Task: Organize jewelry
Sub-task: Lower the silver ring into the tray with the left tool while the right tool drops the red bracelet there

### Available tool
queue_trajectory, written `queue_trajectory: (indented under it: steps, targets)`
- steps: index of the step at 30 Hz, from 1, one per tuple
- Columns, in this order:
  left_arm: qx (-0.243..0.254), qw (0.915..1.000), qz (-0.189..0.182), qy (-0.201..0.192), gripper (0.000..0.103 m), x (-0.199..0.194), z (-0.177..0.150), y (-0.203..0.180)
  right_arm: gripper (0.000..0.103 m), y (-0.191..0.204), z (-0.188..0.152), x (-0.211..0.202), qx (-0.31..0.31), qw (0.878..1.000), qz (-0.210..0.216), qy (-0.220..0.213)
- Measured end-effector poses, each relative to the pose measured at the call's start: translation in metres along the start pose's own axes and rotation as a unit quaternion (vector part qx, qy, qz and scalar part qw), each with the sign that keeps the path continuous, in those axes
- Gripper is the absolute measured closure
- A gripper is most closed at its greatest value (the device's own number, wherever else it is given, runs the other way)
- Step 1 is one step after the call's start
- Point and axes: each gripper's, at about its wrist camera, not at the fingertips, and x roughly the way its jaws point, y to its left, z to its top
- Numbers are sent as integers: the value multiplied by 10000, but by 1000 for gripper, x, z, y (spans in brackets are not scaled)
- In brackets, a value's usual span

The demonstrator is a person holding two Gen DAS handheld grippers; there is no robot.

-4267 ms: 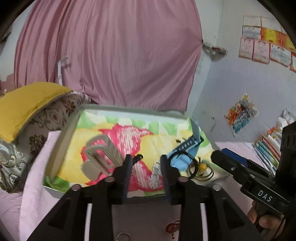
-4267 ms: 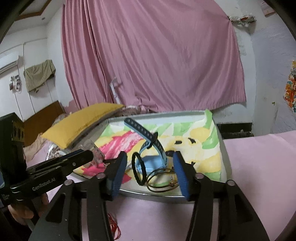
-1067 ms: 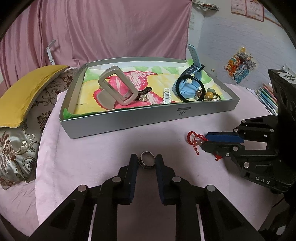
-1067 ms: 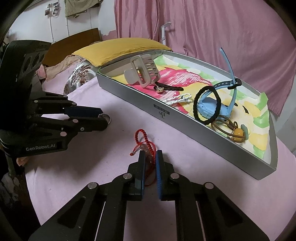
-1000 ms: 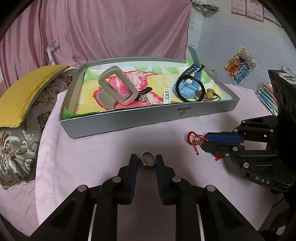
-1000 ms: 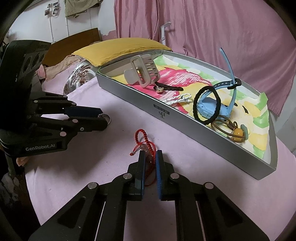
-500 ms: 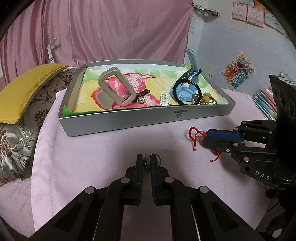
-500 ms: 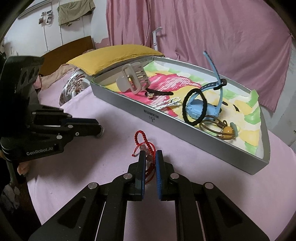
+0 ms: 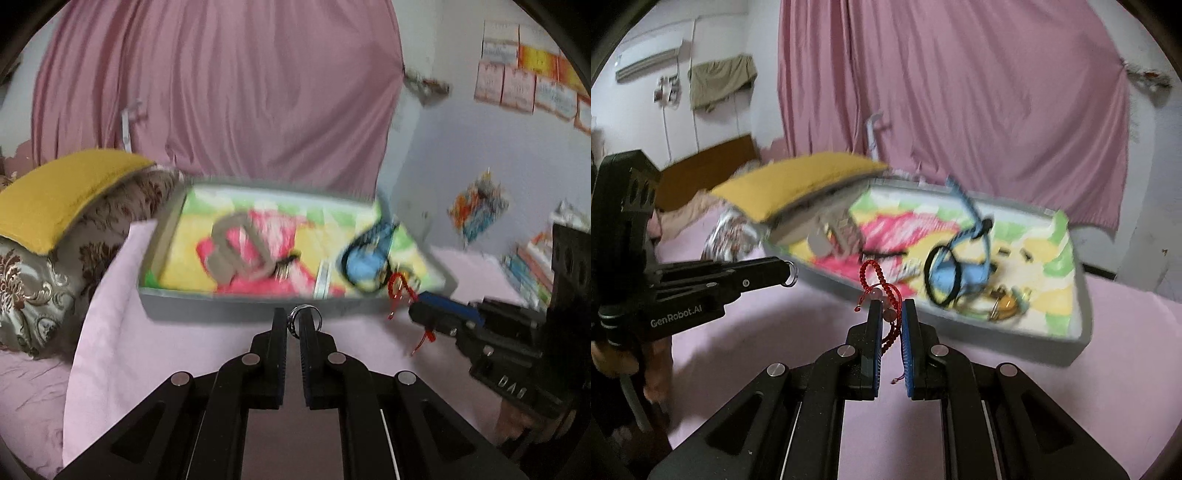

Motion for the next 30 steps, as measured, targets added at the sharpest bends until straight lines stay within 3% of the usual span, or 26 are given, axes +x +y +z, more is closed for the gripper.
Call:
queue_trajectory:
  steps: [8, 14, 21, 30]
  targets:
    - [20, 9951, 26, -988, 97, -3, 17, -21, 94, -5, 15, -26, 33, 9936, -365, -1068]
    - [-58, 9887, -31, -1495, 97, -4, 28, -28, 94, -6, 23, -42, -14, 9862, -583, -1550]
    - [-93, 9861, 11, -1658, 97, 6, 36, -31, 94, -11, 30, -41, 51, 9816, -777, -1743]
    - [18, 9880, 84, -1542, 97, 25, 37, -39, 94, -26, 33, -23, 293, 9829, -981, -1531]
